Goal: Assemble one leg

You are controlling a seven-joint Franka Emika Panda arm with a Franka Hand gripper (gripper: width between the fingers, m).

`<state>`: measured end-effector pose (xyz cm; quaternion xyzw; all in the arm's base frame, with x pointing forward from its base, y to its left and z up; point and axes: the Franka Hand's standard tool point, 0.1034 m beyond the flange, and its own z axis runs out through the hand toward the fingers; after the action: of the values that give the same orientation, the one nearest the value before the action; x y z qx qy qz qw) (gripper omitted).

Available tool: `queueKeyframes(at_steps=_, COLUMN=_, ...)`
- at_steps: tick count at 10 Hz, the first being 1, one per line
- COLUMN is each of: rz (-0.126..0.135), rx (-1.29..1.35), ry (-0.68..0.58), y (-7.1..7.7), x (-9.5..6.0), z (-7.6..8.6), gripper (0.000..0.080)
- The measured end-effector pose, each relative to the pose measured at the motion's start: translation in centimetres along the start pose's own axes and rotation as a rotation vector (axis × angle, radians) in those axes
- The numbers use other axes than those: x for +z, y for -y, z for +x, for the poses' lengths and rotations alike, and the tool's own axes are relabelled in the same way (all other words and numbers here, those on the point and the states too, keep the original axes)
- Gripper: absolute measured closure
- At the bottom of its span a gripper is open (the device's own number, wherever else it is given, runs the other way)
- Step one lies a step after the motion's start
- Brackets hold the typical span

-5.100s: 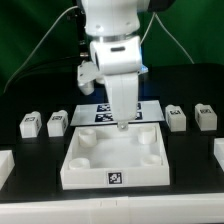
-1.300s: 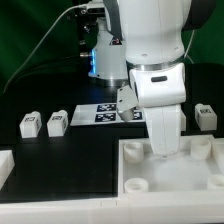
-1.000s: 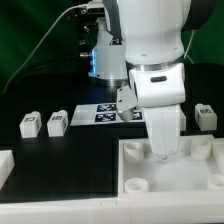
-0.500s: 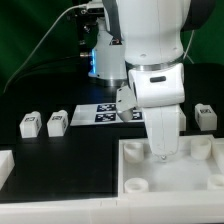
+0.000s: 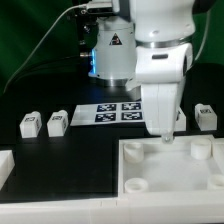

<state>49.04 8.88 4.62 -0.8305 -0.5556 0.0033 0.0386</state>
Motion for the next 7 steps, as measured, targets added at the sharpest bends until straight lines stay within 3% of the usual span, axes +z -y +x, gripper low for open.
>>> queueKeyframes(at_steps=3, rz=0.011, rx=0.433, ry=-0.010, y=2.0, x=0.0, z=2.8, gripper=0.0151)
queueKeyframes(at_steps=7, rz=0.036, rx=0.846, ry=-0.020, y=2.5, x=0.1, z=3.6, gripper=0.0151)
